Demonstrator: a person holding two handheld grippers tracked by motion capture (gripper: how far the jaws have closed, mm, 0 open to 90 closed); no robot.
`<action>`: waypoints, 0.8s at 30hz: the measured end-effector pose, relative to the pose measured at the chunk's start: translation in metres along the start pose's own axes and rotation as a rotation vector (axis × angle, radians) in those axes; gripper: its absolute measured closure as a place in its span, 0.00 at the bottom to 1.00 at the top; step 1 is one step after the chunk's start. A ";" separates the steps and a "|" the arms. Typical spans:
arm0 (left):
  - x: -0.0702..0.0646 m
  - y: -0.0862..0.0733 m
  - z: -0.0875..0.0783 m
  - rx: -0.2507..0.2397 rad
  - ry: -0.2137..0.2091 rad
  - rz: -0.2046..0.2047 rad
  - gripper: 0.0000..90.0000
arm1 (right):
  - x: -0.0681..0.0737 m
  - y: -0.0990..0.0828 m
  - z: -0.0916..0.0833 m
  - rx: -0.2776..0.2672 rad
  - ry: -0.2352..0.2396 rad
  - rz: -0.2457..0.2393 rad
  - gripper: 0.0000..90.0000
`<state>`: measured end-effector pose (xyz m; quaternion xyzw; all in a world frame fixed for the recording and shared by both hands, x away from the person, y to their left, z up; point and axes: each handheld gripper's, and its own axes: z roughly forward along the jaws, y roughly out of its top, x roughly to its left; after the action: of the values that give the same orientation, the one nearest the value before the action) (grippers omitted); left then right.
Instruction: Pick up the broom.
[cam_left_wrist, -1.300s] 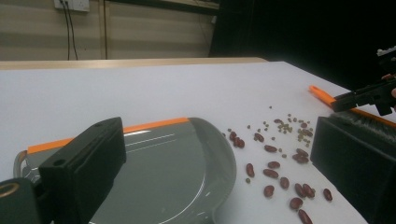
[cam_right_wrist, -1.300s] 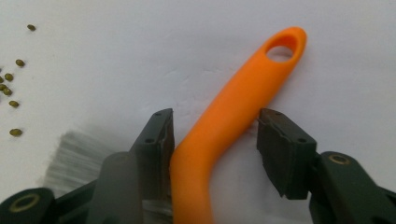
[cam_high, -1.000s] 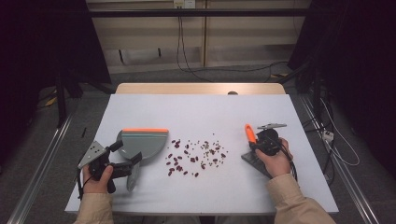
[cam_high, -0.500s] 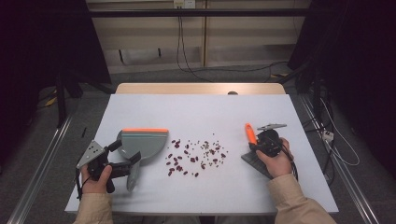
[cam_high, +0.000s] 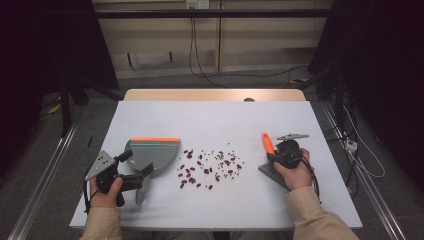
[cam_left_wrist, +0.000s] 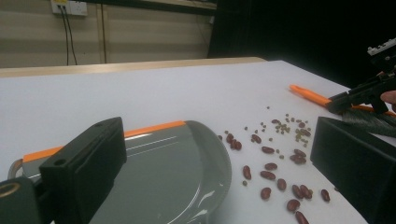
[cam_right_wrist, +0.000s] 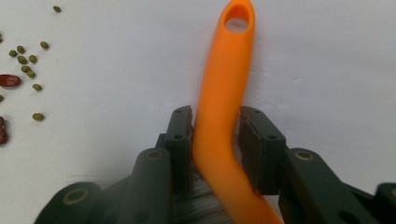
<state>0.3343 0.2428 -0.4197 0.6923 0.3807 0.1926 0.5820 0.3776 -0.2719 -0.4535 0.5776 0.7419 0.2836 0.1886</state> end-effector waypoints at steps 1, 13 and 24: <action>0.000 0.000 0.000 0.003 0.000 0.004 0.04 | 0.000 0.000 0.001 -0.002 -0.002 -0.001 0.75; -0.001 0.001 0.002 0.000 -0.005 0.009 0.04 | 0.003 0.004 0.001 0.026 -0.021 0.002 0.76; -0.003 0.003 0.002 0.001 -0.004 0.014 0.04 | 0.001 0.006 0.001 0.034 -0.016 0.014 0.77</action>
<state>0.3343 0.2391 -0.4167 0.6955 0.3746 0.1951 0.5812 0.3823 -0.2693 -0.4506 0.5882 0.7409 0.2677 0.1827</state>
